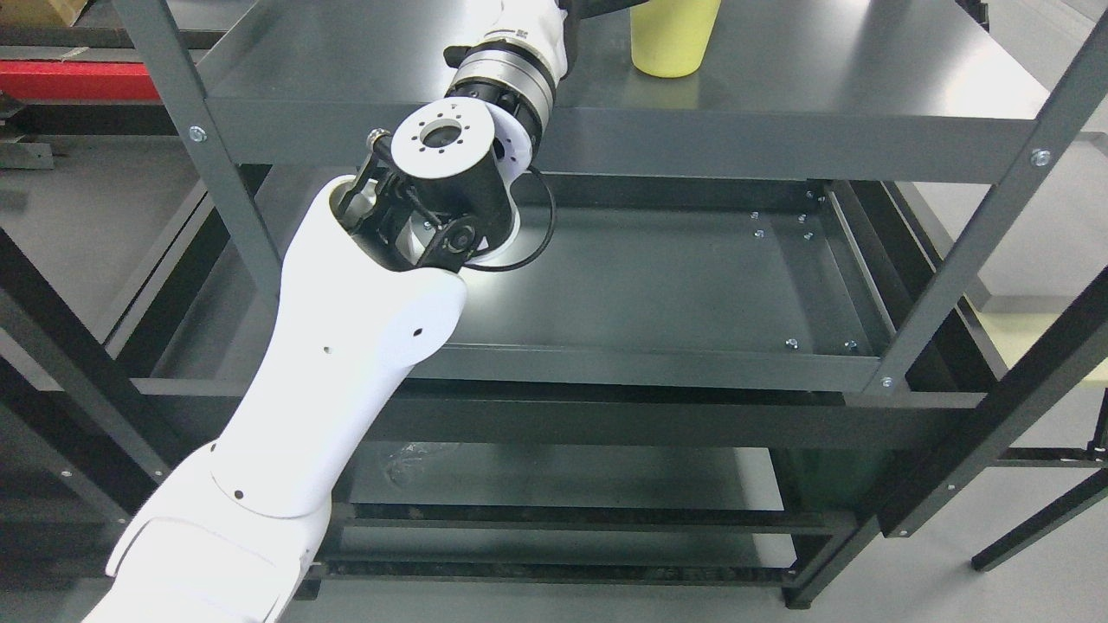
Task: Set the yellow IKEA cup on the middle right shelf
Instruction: 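Set the yellow cup down on the upper shelf and release it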
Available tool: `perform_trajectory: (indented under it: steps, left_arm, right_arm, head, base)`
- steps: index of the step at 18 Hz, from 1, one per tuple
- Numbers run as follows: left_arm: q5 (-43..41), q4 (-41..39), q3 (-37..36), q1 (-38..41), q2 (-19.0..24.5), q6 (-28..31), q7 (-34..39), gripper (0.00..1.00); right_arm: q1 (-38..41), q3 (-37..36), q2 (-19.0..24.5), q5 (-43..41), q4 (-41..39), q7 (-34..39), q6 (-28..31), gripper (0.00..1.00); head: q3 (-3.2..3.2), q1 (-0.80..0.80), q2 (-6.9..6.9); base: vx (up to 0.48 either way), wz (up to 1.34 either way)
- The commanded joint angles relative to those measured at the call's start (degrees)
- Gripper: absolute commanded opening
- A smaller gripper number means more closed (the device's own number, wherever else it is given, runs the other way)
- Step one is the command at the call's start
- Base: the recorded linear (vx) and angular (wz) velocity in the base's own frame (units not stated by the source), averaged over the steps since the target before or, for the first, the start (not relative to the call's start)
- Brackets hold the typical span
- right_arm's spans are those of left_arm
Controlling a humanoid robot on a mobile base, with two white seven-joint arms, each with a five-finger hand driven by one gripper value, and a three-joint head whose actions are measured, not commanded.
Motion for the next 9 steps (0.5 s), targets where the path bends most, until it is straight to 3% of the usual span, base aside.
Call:
perform_trajectory:
  steps: [1,5,9]
  left_arm:
    - [-0.5,-5.1,5.5,2.7,1.8,-6.1,-3.6,0.99]
    - [-11.7,-4.9,5.6,4.4,4.0,-15.7,-7.8,0.99]
    - [-17.3,-5.0,4.9,7.2,6.6,-23.6,-14.0,0.99]
  right_arm:
    - [0.8,1.0,-1.0,-1.4,0.0,0.0,0.0,0.99]
    - [0.8,1.0,-1.0,-1.4,0.0,0.0,0.0,0.99]
    - [0.8,1.0,-1.0,-1.4,0.0,0.0,0.0,0.99]
  head:
    - [0.0,0.0,0.0]
    - [0.0,0.0,0.0]
    - [0.0,0.0,0.0]
  base:
    - [-0.096,-0.06]
    - [-0.115,-0.09]
    - [-0.114,0.01]
